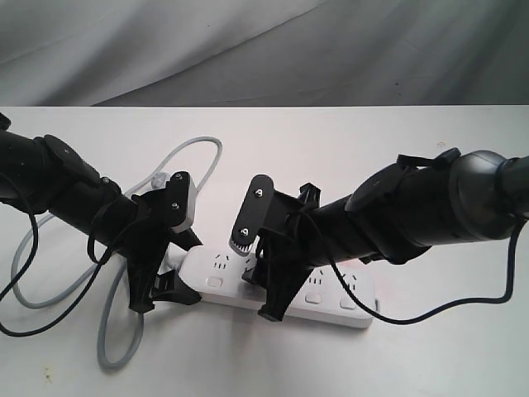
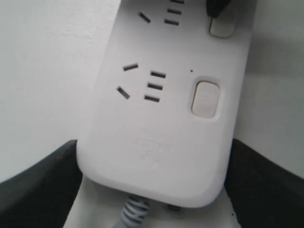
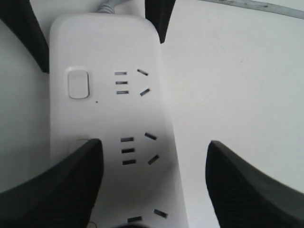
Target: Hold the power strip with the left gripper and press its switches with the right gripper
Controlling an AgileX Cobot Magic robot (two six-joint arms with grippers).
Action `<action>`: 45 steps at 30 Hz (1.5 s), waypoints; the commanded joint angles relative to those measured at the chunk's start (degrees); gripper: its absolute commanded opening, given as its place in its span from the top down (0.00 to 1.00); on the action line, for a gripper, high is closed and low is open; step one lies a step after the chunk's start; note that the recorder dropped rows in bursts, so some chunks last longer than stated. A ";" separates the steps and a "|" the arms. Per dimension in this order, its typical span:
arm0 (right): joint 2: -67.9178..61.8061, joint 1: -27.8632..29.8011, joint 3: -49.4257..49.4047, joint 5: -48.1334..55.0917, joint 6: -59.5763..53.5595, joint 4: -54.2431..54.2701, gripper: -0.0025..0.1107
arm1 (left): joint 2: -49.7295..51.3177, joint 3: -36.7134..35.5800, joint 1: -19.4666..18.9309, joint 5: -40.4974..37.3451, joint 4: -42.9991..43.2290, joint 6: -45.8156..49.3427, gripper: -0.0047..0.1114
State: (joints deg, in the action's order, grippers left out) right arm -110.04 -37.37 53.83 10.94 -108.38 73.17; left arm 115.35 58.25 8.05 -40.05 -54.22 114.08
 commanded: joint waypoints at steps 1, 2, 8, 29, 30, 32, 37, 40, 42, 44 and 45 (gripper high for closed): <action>0.07 0.17 -1.66 0.00 -1.79 -2.14 0.46 | 0.08 0.07 0.22 -0.71 0.76 0.01 0.39; 0.72 0.17 -1.66 -0.21 -2.09 -2.14 0.46 | 0.08 0.07 0.22 -0.71 0.76 0.01 0.39; 1.90 -0.05 -1.34 -0.21 -2.09 -2.14 0.46 | 0.08 0.07 0.22 -0.71 0.76 0.01 0.39; 1.68 -0.91 2.61 1.19 -1.05 -2.14 0.46 | 0.08 0.07 0.22 -0.71 0.76 0.01 0.39; 1.43 -0.91 2.61 1.18 -1.05 -2.14 0.46 | 0.08 0.07 0.22 -0.71 0.76 0.01 0.39; 0.89 -0.91 2.61 1.18 -1.05 -2.14 0.46 | 0.08 0.07 0.22 -0.71 0.76 0.01 0.39; -1.07 -0.91 2.61 1.18 -1.05 -2.14 0.46 | 0.08 0.07 0.22 -0.71 0.76 0.01 0.39; -1.48 -0.91 2.61 1.18 -1.05 -2.14 0.46 | 0.08 0.07 0.22 -0.71 0.76 0.01 0.39; -1.47 -0.91 2.50 1.18 -1.05 -2.03 0.46 | 0.08 0.07 0.22 -0.71 0.76 0.01 0.39; -1.47 -0.91 2.25 1.18 -1.05 -2.03 0.46 | 0.08 0.07 0.22 -0.71 0.76 0.01 0.39; -1.47 -0.91 1.98 1.31 -1.05 -2.03 0.46 | 0.08 0.07 0.22 -0.71 0.76 0.01 0.39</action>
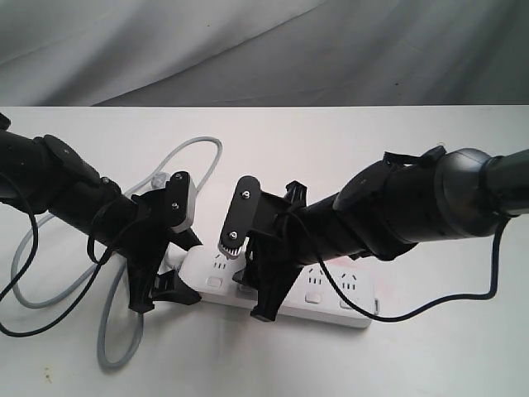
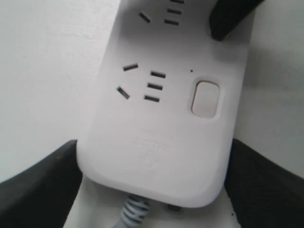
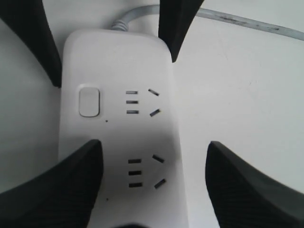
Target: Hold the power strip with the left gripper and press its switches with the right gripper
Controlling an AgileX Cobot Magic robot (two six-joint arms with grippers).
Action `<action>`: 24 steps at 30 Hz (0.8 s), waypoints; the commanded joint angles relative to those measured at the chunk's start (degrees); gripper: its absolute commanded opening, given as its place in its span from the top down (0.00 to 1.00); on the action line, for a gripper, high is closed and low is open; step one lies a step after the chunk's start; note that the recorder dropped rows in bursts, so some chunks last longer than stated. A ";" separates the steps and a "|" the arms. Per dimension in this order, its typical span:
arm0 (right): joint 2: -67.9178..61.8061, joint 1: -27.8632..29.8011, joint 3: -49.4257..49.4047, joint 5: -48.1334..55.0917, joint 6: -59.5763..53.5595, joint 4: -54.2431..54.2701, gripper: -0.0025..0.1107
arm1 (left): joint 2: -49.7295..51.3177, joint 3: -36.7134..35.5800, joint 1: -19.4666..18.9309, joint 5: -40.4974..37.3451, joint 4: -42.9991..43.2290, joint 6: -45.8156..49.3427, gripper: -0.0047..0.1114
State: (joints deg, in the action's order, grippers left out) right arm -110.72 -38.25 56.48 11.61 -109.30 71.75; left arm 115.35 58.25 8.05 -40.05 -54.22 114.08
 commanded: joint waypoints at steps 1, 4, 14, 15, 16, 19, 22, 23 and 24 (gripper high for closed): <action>-0.79 -0.02 -1.01 0.64 -0.13 -0.48 0.46 | 0.08 0.07 0.22 -0.71 0.76 0.01 0.39; -0.79 -0.02 -2.39 0.64 -0.13 -0.23 0.46 | 0.08 0.07 0.22 -0.71 0.76 0.01 0.39; -3.08 -0.02 -3.03 0.51 -0.13 -0.07 0.46 | 0.08 0.07 0.22 -0.71 0.76 0.01 0.39; -3.53 -0.02 -3.03 0.51 -0.13 0.36 0.46 | 0.08 0.07 0.22 -0.71 0.76 0.01 0.39; -3.64 -0.02 -3.03 0.51 -0.13 0.74 0.46 | 0.08 0.07 0.22 -0.71 0.76 0.01 0.39; -3.64 -0.02 -3.03 0.51 -0.13 0.74 0.46 | 0.08 0.07 0.22 -0.71 0.76 0.01 0.39; -2.81 -0.02 -3.03 0.51 -0.13 0.74 0.46 | 0.08 0.07 0.22 -0.71 0.76 0.01 0.39; -2.03 -0.02 -3.03 0.51 -0.13 0.74 0.46 | 0.08 0.07 0.22 -0.71 0.76 0.01 0.39; -1.11 -0.02 -3.03 0.51 -0.13 0.74 0.46 | 0.08 0.07 0.22 -0.71 0.76 0.01 0.39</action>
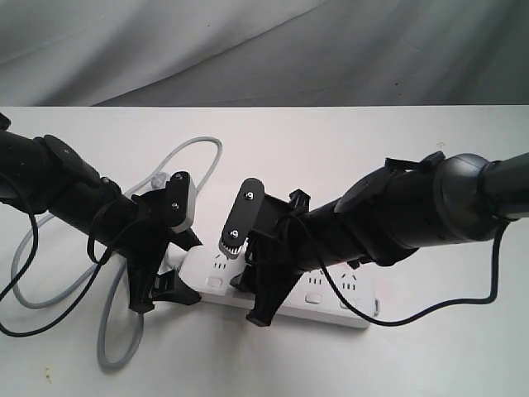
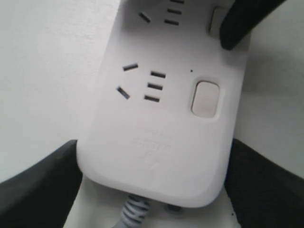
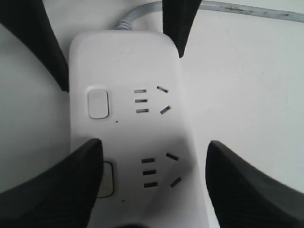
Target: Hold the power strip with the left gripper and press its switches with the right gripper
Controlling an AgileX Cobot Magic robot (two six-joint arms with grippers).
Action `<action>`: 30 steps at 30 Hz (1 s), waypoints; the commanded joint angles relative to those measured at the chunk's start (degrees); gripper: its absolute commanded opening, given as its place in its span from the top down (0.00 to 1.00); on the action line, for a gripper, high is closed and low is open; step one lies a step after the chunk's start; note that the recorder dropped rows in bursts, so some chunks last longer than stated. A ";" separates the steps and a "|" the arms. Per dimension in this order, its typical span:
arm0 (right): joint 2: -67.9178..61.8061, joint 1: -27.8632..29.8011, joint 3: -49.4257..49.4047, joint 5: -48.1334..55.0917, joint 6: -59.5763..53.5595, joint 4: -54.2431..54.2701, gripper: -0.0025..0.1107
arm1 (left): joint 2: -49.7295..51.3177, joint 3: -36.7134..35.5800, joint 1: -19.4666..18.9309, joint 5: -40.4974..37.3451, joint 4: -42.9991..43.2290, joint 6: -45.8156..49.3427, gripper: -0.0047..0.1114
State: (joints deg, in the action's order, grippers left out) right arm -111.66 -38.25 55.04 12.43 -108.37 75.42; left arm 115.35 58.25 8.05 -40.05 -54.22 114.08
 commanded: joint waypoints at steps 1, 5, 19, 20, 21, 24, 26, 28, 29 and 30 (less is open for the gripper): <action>0.93 -0.02 -1.59 -0.32 -1.06 -2.93 0.46 | 0.08 0.07 0.22 -0.71 0.76 0.01 0.39; 5.87 -0.02 -1.59 -0.88 -1.06 -3.86 0.46 | 0.08 0.07 0.22 -0.71 0.76 0.01 0.39; 11.92 2.93 -7.90 -3.42 -0.90 -3.95 0.46 | 0.08 0.07 0.22 -0.71 0.76 0.01 0.39; 11.66 2.93 -7.90 -3.42 -0.90 -3.95 0.46 | 0.08 0.07 0.22 -0.71 0.76 0.01 0.39; 11.37 2.93 -7.90 -3.42 -0.90 -3.95 0.46 | 0.08 0.07 0.22 -0.71 0.76 0.01 0.39; 9.90 2.93 -7.80 -3.42 -0.90 -3.95 0.46 | 0.08 0.07 0.22 -0.71 0.76 0.01 0.39; 9.28 2.93 -7.80 -3.42 -1.01 -3.95 0.46 | 0.08 0.07 0.22 -0.71 0.76 0.01 0.39; 9.13 2.93 -7.80 -3.42 -1.01 -3.95 0.46 | 0.08 0.07 0.22 -0.71 0.76 0.01 0.39; 9.10 2.93 -7.80 -3.58 -1.01 -3.95 0.46 | 0.08 0.07 0.22 -0.71 0.76 0.01 0.39; 9.10 2.93 -7.80 -3.84 -1.01 -4.13 0.46 | 0.08 0.07 0.22 -0.71 0.76 0.01 0.39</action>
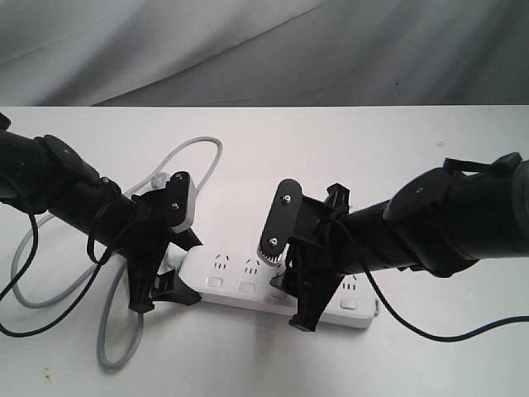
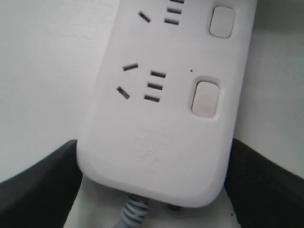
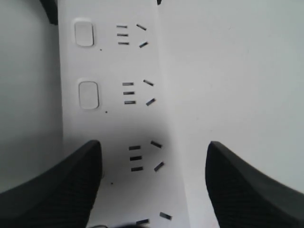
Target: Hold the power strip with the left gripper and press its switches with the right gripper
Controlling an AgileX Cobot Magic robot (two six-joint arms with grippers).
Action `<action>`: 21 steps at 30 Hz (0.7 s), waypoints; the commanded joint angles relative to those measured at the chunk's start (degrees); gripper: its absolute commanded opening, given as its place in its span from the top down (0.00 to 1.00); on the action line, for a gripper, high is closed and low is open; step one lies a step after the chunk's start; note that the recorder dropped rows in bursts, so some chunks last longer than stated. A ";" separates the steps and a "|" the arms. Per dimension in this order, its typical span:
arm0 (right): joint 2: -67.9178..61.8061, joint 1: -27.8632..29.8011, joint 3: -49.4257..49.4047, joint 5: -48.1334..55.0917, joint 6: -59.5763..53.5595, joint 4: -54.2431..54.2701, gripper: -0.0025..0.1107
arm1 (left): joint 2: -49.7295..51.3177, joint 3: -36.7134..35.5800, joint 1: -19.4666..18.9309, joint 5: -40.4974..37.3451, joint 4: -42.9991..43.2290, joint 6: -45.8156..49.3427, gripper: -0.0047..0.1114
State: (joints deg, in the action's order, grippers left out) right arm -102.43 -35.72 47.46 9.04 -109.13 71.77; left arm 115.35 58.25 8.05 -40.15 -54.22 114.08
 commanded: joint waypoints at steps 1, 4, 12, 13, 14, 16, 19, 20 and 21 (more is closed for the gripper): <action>-0.13 0.40 -0.23 -0.44 -0.25 -0.49 0.46 | 0.08 0.07 0.22 -0.61 0.76 0.01 0.39; -0.48 0.40 -0.23 0.05 -0.25 -0.46 0.46 | 0.08 0.07 0.22 -0.61 0.76 0.01 0.39; -3.00 0.40 0.00 0.53 -0.25 -0.01 0.46 | 0.08 0.07 0.22 -0.61 0.76 0.01 0.39; -3.15 0.40 0.00 0.53 -0.25 -0.01 0.46 | 0.08 0.07 0.22 -0.61 0.76 0.01 0.39; -3.29 0.40 0.00 0.53 -0.25 -0.01 0.46 | 0.08 0.07 0.22 -0.61 0.76 0.01 0.39; -3.80 0.40 0.00 0.83 -0.15 -0.01 0.46 | 0.08 0.07 0.22 -0.61 0.76 0.01 0.39; -4.38 0.40 0.00 0.91 -0.14 -0.01 0.46 | 0.08 0.07 0.22 -0.61 0.76 0.01 0.39; -4.48 0.40 0.00 1.07 -0.14 -0.01 0.46 | 0.08 0.07 0.22 -0.61 0.76 0.01 0.39; -4.67 0.40 0.00 1.05 -0.14 -0.01 0.46 | 0.08 0.07 0.22 -0.61 0.76 0.01 0.39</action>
State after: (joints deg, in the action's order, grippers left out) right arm -105.36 -35.72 48.03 9.62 -109.01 72.84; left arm 115.35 58.25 8.05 -40.15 -54.22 114.08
